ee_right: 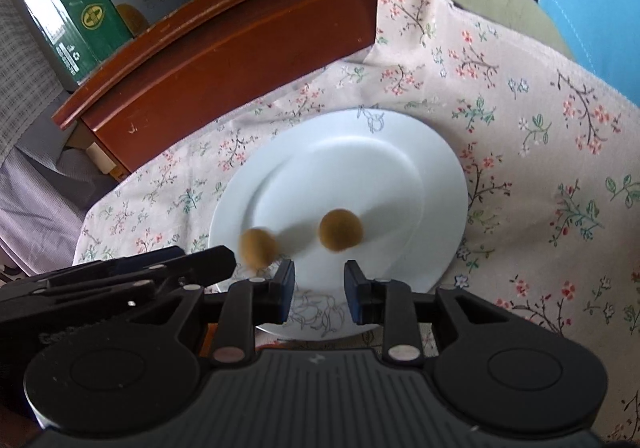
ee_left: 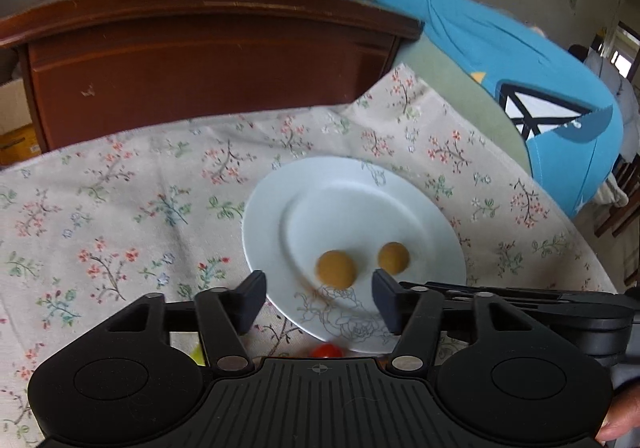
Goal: Organize fruits
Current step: 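Carry both kiwis over the white plate and open both tools to release them, then grasp a green mango-like fruit with the right tool while the left tool grasps a kiwi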
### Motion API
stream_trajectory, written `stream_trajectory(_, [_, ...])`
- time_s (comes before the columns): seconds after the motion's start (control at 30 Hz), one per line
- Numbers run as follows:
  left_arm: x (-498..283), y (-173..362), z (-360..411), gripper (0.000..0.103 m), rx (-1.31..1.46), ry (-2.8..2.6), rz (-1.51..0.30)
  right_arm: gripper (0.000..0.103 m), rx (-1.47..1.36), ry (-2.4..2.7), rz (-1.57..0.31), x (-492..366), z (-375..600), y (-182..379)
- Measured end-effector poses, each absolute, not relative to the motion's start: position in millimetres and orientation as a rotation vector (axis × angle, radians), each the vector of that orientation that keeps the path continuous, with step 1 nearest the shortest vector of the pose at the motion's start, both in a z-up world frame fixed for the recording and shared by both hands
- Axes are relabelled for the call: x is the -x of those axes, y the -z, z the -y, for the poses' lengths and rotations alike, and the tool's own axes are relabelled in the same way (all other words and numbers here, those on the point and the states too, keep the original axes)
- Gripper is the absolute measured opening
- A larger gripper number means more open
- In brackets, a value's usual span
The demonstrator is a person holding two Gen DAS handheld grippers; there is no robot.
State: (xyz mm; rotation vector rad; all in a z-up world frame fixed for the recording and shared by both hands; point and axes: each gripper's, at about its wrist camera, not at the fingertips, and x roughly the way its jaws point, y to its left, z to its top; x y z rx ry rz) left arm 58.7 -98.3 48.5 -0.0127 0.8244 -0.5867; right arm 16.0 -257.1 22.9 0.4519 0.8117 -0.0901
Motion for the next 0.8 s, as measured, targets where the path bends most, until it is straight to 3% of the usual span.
stream_trajectory(0.1, [-55,-58,93,0.074,0.033,0.571,-0.804,0.031,-0.435,0.082,-0.799,-15,255,-27])
stream_trajectory(0.3, [-49,-72,81,0.082,0.01,0.522,-0.805,0.032,-0.422,0.051,-0.798,-13,248,-31])
stream_trajectory(0.8, [-19,-79,17,0.088,0.032,0.379,-0.838,0.037,-0.425,0.003,-0.81,20,229,-36])
